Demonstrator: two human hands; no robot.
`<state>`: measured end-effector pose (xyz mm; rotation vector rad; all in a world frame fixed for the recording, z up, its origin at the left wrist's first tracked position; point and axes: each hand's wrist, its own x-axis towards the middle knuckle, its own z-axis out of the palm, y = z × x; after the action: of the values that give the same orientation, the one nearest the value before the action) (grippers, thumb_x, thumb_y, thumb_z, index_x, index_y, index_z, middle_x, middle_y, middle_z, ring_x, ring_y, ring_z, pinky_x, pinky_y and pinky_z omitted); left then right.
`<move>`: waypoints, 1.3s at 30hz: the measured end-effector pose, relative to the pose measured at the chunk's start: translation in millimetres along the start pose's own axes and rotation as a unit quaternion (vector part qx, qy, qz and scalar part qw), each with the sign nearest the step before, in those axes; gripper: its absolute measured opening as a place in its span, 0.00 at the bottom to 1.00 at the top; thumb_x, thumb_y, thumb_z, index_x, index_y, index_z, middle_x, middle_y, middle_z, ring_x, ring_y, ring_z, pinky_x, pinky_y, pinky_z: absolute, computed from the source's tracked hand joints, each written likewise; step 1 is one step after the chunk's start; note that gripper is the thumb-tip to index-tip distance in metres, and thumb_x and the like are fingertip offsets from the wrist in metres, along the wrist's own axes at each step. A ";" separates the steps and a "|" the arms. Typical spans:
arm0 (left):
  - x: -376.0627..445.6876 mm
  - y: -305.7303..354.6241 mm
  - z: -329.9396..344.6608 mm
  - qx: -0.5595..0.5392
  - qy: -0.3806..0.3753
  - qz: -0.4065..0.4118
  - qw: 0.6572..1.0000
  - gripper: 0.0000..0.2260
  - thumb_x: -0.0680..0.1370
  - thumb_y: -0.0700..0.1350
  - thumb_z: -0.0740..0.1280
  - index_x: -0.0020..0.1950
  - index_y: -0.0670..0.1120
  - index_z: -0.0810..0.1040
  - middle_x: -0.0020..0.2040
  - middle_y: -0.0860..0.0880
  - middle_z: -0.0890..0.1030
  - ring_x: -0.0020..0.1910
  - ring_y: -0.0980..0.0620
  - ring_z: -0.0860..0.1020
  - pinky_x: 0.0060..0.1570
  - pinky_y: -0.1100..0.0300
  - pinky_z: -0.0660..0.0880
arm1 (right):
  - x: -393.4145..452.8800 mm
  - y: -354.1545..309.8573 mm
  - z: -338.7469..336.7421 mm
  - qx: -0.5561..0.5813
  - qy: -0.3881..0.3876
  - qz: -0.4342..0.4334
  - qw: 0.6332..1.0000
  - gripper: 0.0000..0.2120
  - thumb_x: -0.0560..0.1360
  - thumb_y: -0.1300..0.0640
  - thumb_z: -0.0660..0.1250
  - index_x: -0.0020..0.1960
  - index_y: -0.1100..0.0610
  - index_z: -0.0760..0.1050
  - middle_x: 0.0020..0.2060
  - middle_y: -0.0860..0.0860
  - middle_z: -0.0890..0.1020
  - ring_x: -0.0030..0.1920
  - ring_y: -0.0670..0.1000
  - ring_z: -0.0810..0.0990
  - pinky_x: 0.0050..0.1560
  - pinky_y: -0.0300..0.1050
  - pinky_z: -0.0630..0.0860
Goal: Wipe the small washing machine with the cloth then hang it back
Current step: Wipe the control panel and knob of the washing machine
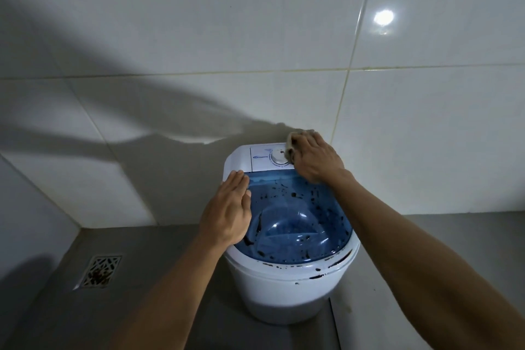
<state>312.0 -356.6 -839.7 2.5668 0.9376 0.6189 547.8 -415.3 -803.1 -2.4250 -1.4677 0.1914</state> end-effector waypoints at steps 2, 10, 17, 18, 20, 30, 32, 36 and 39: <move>0.3 0.3 -0.6 0.001 0.004 0.001 1.000 0.20 0.83 0.45 0.55 0.74 0.42 0.65 0.76 0.46 0.62 0.76 0.52 0.58 0.75 0.60 0.52 | 8.0 2.2 -4.5 -0.016 -0.038 0.013 0.999 0.24 0.82 0.43 0.45 0.77 0.45 0.51 0.81 0.49 0.50 0.80 0.57 0.45 0.77 0.63 0.51; 1.7 -1.4 -2.9 0.006 -0.022 -0.010 1.000 0.21 0.84 0.47 0.50 0.77 0.44 0.59 0.78 0.50 0.56 0.77 0.56 0.51 0.72 0.65 0.45 | -67.7 1.0 3.1 -0.050 -0.061 -0.022 0.997 0.28 0.84 0.42 0.41 0.81 0.46 0.39 0.80 0.47 0.37 0.78 0.53 0.31 0.76 0.53 0.31; 1.0 -3.3 -2.2 0.006 -0.022 0.005 1.000 0.20 0.83 0.46 0.52 0.75 0.42 0.63 0.77 0.47 0.60 0.77 0.53 0.56 0.76 0.59 0.51 | -19.0 9.3 -13.4 0.029 -0.049 0.070 0.996 0.29 0.83 0.41 0.46 0.80 0.48 0.43 0.81 0.52 0.47 0.80 0.61 0.48 0.77 0.62 0.52; 0.7 -2.0 -1.9 0.003 -0.015 0.007 1.000 0.20 0.83 0.46 0.53 0.74 0.42 0.64 0.77 0.46 0.62 0.77 0.52 0.57 0.76 0.58 0.52 | -14.9 9.9 -18.8 0.041 -0.059 0.084 0.994 0.29 0.83 0.42 0.46 0.80 0.50 0.44 0.81 0.55 0.51 0.78 0.63 0.55 0.76 0.61 0.56; 0.7 -1.7 -2.5 0.003 -0.006 0.010 1.000 0.20 0.83 0.45 0.54 0.74 0.41 0.65 0.76 0.45 0.63 0.76 0.51 0.58 0.75 0.58 0.54 | -8.5 12.7 -21.6 0.069 -0.070 0.117 0.988 0.29 0.83 0.43 0.46 0.80 0.53 0.48 0.77 0.62 0.59 0.74 0.65 0.63 0.73 0.61 0.61; 1.2 1.3 -5.9 -0.006 -0.027 -0.008 1.000 0.21 0.84 0.47 0.50 0.77 0.45 0.58 0.78 0.51 0.56 0.77 0.57 0.51 0.72 0.66 0.44 | -46.9 29.6 -0.1 0.120 -0.059 0.172 0.976 0.31 0.82 0.42 0.45 0.81 0.49 0.39 0.79 0.61 0.54 0.75 0.64 0.62 0.75 0.62 0.59; 1.3 0.3 -5.7 0.002 -0.033 -0.007 0.999 0.21 0.84 0.47 0.50 0.77 0.44 0.59 0.78 0.50 0.56 0.77 0.56 0.52 0.72 0.65 0.44 | -33.3 26.8 -1.7 0.117 -0.052 0.157 0.979 0.31 0.81 0.37 0.43 0.80 0.45 0.39 0.80 0.59 0.49 0.78 0.65 0.55 0.77 0.64 0.55; 0.6 -2.3 -4.6 0.014 -0.027 0.005 1.000 0.21 0.83 0.46 0.52 0.76 0.42 0.61 0.78 0.47 0.59 0.77 0.53 0.54 0.74 0.64 0.46 | -5.7 18.7 -1.8 0.075 -0.046 0.110 0.990 0.34 0.75 0.31 0.35 0.78 0.39 0.38 0.81 0.51 0.39 0.80 0.58 0.39 0.76 0.69 0.46; 1.5 -2.6 -3.8 0.016 -0.031 0.004 0.999 0.21 0.84 0.46 0.51 0.76 0.42 0.61 0.78 0.47 0.58 0.77 0.53 0.54 0.74 0.63 0.47 | -18.9 9.6 -4.7 0.053 -0.030 0.076 0.995 0.33 0.78 0.34 0.37 0.80 0.45 0.41 0.81 0.47 0.41 0.80 0.55 0.39 0.77 0.67 0.44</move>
<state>309.8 -353.1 -837.2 2.6037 0.9240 0.5284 548.3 -437.0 -802.5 -2.4641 -1.2619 0.3702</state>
